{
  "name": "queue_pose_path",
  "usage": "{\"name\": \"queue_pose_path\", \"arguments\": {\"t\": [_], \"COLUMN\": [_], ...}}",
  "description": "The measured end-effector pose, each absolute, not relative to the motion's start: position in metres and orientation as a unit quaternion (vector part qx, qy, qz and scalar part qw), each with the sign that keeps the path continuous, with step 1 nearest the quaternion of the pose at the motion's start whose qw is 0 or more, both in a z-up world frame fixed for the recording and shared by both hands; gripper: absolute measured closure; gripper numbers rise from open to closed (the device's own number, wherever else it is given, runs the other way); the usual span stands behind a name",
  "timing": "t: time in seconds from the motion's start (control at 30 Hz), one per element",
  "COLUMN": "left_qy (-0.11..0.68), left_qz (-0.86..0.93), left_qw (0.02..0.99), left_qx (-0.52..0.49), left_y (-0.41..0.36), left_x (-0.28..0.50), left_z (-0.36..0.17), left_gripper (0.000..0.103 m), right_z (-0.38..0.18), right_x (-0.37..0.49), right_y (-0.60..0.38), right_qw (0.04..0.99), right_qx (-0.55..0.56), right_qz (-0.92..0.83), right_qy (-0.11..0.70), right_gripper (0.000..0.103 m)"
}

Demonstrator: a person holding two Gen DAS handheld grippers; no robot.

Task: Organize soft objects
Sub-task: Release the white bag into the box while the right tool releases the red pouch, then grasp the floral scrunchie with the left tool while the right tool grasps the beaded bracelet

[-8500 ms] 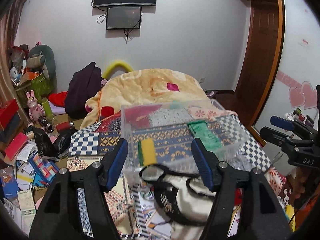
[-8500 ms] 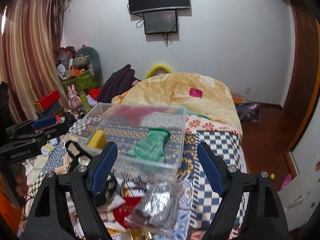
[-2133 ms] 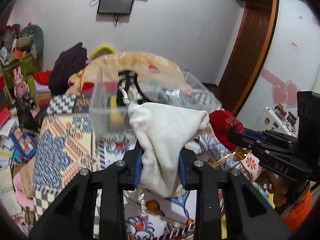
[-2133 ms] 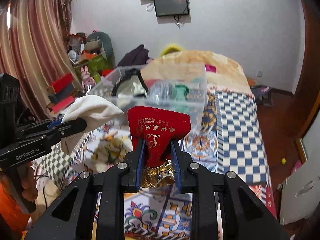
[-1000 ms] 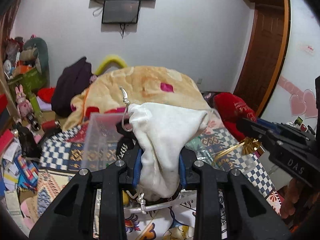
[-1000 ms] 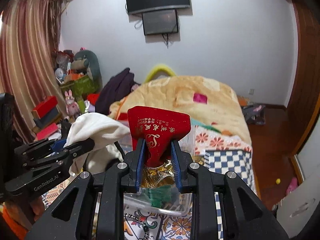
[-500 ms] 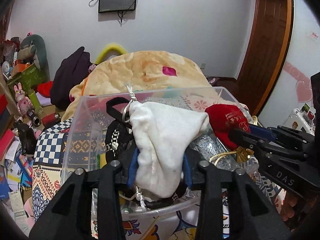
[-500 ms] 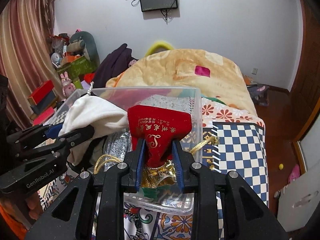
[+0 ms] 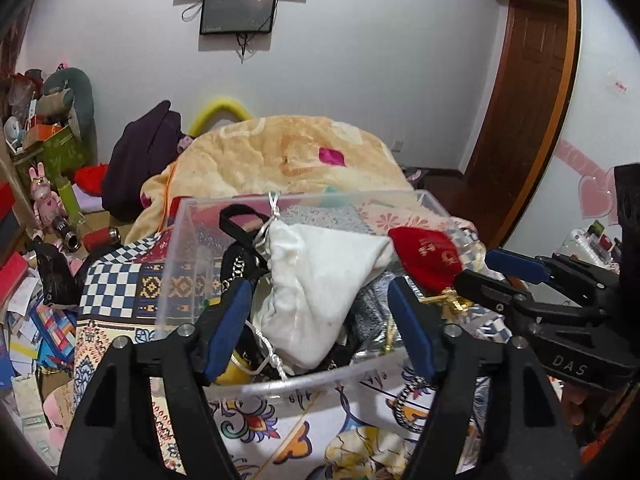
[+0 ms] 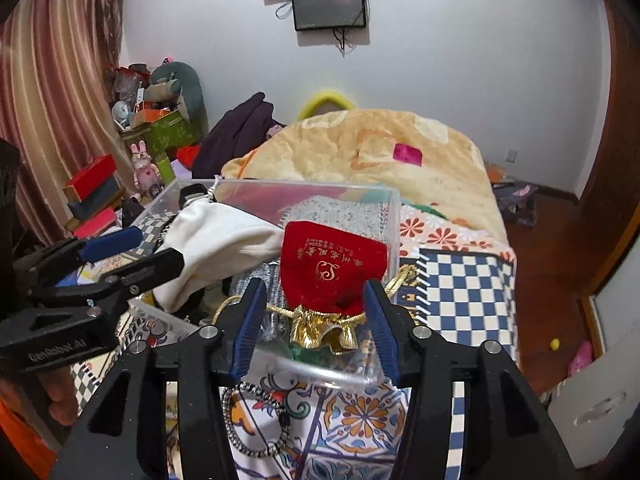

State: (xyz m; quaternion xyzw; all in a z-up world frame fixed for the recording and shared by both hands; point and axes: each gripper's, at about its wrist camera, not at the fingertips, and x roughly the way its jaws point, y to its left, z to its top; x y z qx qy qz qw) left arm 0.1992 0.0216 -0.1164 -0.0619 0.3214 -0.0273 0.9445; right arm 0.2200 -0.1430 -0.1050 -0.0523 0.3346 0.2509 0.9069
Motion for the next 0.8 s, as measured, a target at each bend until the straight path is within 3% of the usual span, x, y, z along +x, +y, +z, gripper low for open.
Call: {"name": "queue_pose_path", "arguments": {"t": [0.07,0.37,0.57,0.8], "left_qy": [0.310,0.261,0.266,0.325], "left_qz": [-0.029,-0.031,-0.030,-0.048], "left_qw": [0.948,0.962,0.962,0.943], "left_qx": [-0.067,-0.079,-0.061,-0.054], "left_y": [0.024,0.031,0.029,0.020], "left_x": [0.191,0.155,0.133,0.127], "left_z": [-0.107,-0.075,-0.084,-0.121], "left_gripper": [0.027,0.017,0.014,0.013], "right_z": [-0.099,-0.076,-0.096,-0.132], "right_x": [0.214,0.182,0.169,0.164], "right_y": [-0.146,-0.150,-0.152,-0.144], "right_qw": [0.911,0.920,0.912,0.898], "right_qx": [-0.055,-0.058,-0.045,-0.064], "right_qz": [0.252,0.273,0.286,0.279], "right_qy": [0.322,0.274,0.291,0.335], "right_gripper": [0.040,0.030,0.030,0.030]}}
